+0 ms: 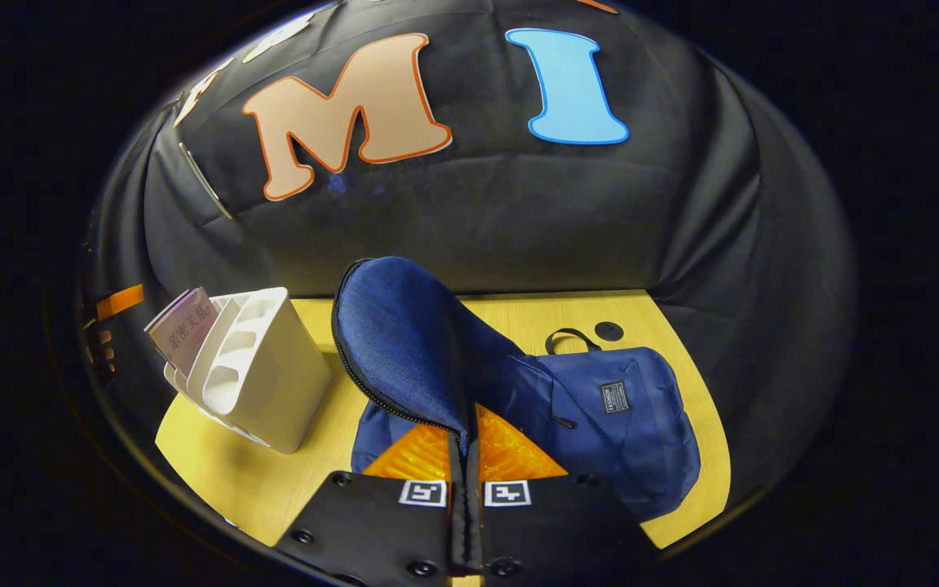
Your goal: Open the schoolbag, grab two books from the bookshelf and put them into the schoolbag.
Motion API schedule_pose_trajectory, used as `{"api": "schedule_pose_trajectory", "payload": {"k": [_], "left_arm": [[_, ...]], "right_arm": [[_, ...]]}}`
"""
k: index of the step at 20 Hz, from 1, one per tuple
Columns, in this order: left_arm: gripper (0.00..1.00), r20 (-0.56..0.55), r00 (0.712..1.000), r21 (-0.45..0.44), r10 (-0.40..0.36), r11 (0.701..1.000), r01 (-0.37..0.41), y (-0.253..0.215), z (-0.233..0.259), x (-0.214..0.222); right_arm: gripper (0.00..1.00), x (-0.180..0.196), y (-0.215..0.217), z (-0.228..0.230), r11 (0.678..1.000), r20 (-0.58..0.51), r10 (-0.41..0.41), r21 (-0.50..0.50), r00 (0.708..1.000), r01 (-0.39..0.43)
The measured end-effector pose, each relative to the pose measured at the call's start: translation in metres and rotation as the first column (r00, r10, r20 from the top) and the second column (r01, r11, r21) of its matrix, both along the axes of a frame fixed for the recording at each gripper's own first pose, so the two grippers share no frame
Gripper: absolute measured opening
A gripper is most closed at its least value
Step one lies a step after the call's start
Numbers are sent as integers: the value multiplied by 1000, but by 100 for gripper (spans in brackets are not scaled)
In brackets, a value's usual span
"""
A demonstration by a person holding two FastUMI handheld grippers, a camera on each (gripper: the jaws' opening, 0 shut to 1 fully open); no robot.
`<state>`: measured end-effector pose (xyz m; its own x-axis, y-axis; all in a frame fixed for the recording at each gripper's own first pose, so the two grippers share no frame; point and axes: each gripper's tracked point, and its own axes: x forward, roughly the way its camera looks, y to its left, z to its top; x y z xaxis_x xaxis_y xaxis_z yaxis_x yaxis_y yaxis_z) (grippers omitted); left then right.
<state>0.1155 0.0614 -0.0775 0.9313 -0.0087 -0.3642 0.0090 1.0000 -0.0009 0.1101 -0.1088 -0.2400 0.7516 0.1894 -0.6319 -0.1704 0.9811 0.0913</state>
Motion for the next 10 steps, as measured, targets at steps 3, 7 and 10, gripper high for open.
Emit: {"api": "schedule_pose_trajectory", "payload": {"k": [3, 7, 10], "left_arm": [[96, -109, 994, 31, -28, 999, 31, 2, -18, 17], [96, -214, 976, 58, -49, 996, 63, 4, -34, 38], [96, -276, 959, 69, -58, 994, 80, 6, -43, 49]], "right_arm": [[3, 0, 0, 0, 1000, -3, 0, 2, 1000, 0], [3, 0, 1, 0, 1000, -6, 3, 5, 1000, -3], [3, 1, 0, -1, 1000, 1, 16, -12, 1000, -16]]}}
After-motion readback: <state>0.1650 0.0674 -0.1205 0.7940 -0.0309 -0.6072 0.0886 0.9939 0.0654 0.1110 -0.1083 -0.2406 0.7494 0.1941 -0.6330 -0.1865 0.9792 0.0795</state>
